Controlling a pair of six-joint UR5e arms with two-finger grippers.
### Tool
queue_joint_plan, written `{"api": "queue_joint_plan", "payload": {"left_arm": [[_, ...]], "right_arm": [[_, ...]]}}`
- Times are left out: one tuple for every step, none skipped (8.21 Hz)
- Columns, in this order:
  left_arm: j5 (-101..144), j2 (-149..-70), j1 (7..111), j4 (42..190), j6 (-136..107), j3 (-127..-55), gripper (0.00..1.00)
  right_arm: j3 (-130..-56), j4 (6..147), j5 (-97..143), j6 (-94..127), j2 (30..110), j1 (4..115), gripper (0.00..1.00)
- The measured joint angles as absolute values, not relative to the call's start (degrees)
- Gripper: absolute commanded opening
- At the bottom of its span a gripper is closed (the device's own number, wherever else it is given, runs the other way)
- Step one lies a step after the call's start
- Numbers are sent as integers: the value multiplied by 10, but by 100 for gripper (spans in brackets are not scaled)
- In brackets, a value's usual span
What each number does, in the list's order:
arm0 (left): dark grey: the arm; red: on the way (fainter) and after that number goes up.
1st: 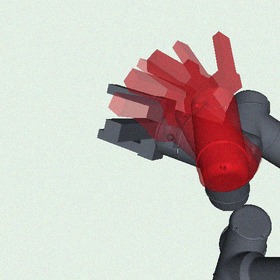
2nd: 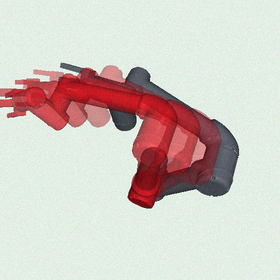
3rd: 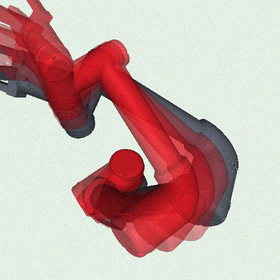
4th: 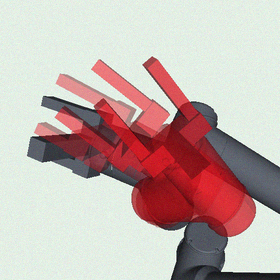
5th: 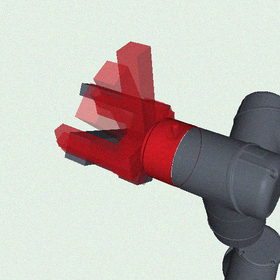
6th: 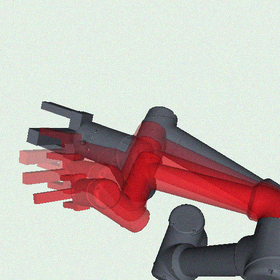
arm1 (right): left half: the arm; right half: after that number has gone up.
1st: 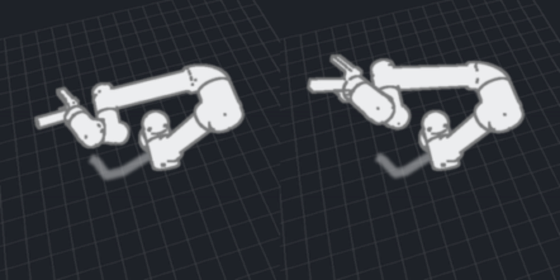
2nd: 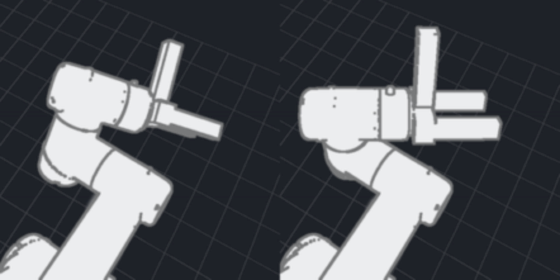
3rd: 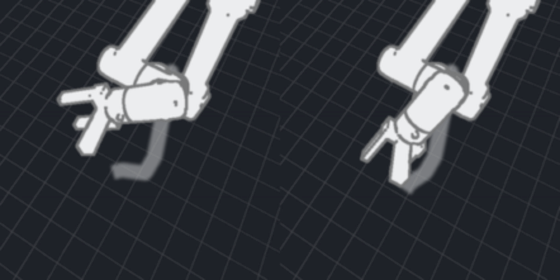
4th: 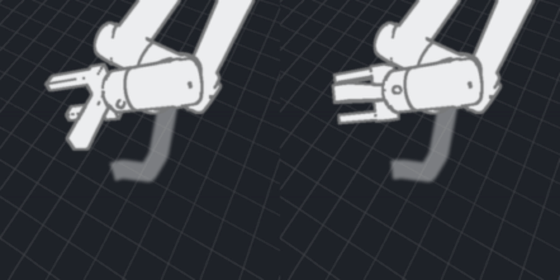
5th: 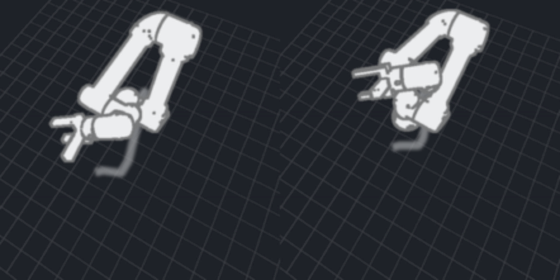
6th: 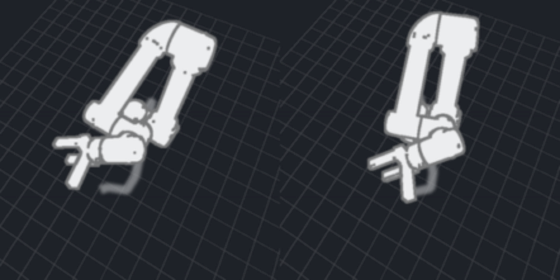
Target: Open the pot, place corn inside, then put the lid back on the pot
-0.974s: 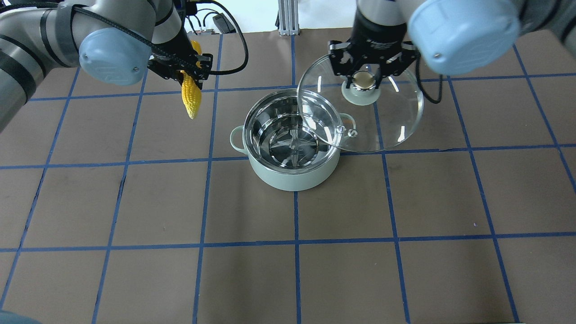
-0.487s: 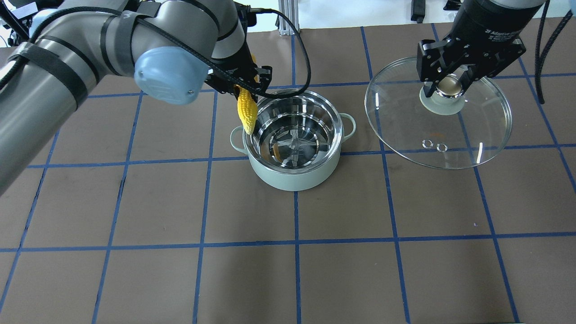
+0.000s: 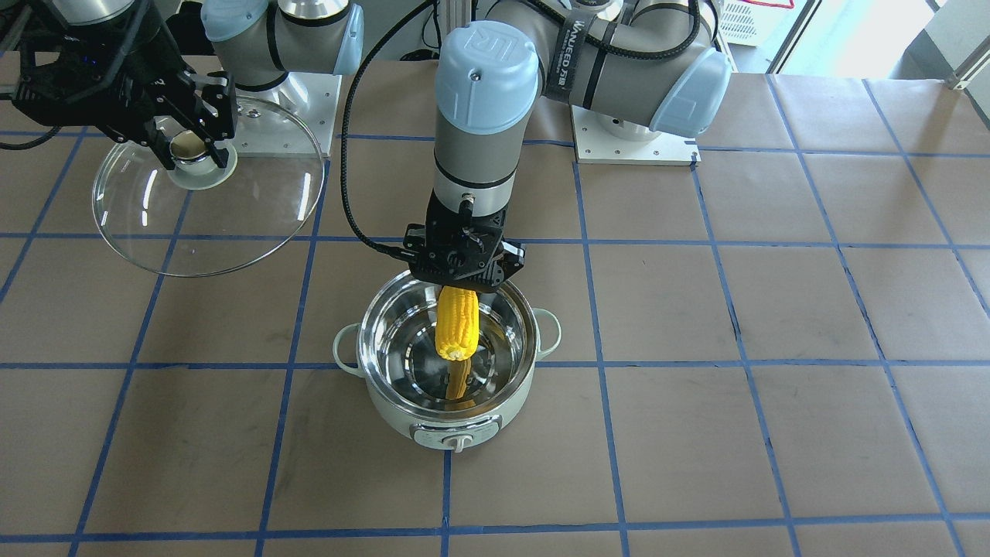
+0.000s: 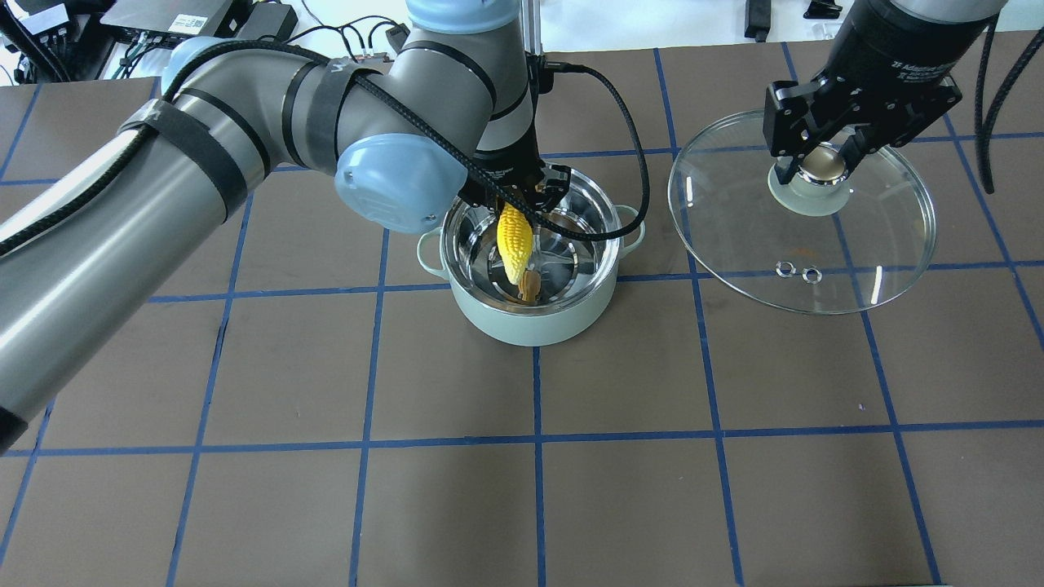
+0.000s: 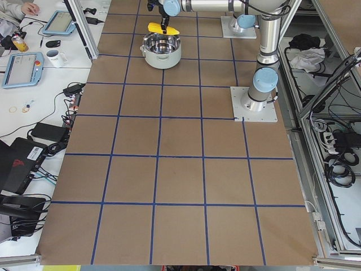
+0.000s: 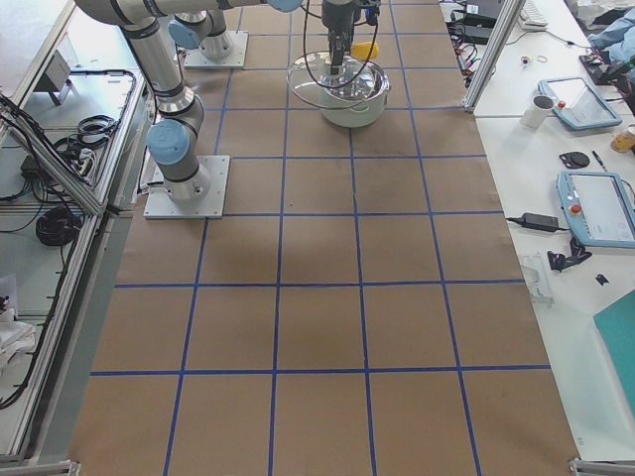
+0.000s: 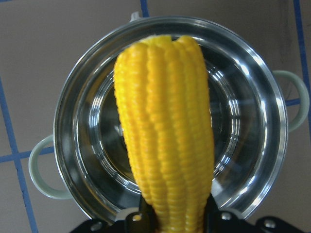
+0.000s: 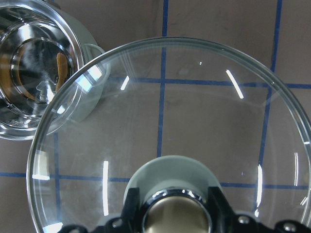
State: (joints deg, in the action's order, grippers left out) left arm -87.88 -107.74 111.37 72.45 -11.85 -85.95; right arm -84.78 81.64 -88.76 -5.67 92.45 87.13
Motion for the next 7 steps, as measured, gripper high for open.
{"api": "queue_joint_plan", "payload": {"left_arm": [[-877, -1092, 1118, 721, -120, -861, 0], [-877, -1108, 1120, 717, -120, -862, 0], [-877, -1120, 1121, 715, -119, -863, 0], [-877, -1128, 1121, 714, -117, -863, 18], [-877, -1133, 1121, 713, -115, -863, 46], [-877, -1137, 1121, 713, -114, -863, 77], [-877, -1139, 1121, 712, -112, -863, 93]], "right_arm": [[-848, 816, -888, -58, 925, 871, 17], [-848, 815, -888, -58, 925, 871, 17], [-848, 815, -889, -59, 925, 871, 17], [-848, 815, -889, -59, 925, 871, 16], [-848, 815, -889, -59, 925, 871, 16], [-848, 815, -889, -60, 925, 871, 16], [-848, 815, -888, -59, 925, 871, 16]]}}
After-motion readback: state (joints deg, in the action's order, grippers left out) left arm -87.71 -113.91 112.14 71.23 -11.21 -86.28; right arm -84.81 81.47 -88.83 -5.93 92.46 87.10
